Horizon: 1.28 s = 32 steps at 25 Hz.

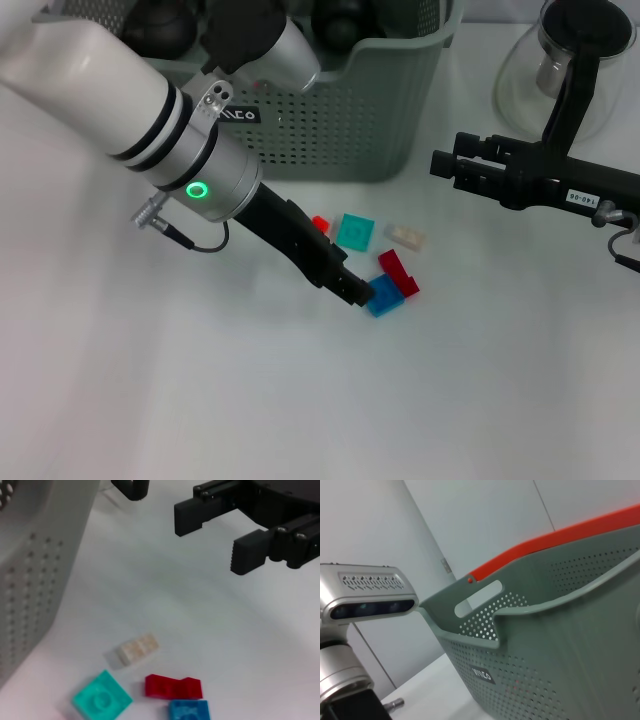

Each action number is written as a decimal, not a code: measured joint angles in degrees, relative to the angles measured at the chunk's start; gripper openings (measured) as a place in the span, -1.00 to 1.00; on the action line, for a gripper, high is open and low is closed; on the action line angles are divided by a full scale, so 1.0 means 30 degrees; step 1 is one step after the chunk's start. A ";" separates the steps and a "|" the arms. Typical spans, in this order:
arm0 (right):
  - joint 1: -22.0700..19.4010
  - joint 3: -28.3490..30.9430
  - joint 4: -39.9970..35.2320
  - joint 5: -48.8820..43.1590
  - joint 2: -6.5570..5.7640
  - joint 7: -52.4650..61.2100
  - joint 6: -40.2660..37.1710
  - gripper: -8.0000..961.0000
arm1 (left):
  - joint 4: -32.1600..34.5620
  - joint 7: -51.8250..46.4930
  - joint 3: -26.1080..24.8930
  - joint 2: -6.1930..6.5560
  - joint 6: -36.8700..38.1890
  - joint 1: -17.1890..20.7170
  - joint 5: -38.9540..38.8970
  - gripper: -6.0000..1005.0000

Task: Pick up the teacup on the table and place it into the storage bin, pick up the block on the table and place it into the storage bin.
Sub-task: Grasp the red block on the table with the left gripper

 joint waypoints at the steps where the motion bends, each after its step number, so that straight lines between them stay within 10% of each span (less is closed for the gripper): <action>1: 0.0000 0.0000 -0.0001 0.0000 -0.0009 0.0001 0.0000 0.34 | 0.0054 0.0005 0.0081 0.0016 -0.0200 -0.0029 0.0145 0.29; 32: 0.0198 -0.0138 0.0099 -0.0113 -0.0025 0.0029 -0.0008 0.34 | -0.0535 0.4201 0.2454 -0.0101 -0.5619 0.0004 0.2955 0.24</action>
